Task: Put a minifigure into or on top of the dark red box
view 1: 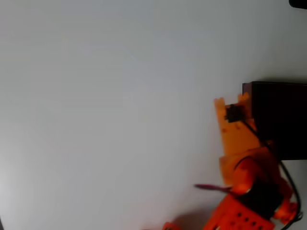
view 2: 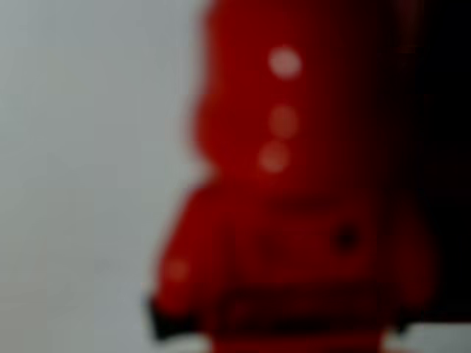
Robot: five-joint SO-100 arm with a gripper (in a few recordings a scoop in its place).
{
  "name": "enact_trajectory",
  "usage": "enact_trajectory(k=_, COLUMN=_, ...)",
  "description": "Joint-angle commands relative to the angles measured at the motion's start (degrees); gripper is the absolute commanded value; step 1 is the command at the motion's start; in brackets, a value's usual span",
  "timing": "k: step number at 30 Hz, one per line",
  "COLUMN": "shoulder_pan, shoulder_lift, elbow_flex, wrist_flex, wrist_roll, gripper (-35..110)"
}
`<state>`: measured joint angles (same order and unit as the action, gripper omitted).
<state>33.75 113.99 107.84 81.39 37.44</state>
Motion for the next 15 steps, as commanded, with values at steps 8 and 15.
enact_trajectory(k=8, shoulder_pan=8.6, shoulder_lift=-22.3, elbow_flex=-23.7, wrist_flex=-0.8, wrist_roll=-15.4, gripper=0)
enact_trajectory(k=15, shoulder_pan=9.8, shoulder_lift=-35.0, elbow_flex=-36.0, wrist_flex=3.0, wrist_roll=-20.1, gripper=11)
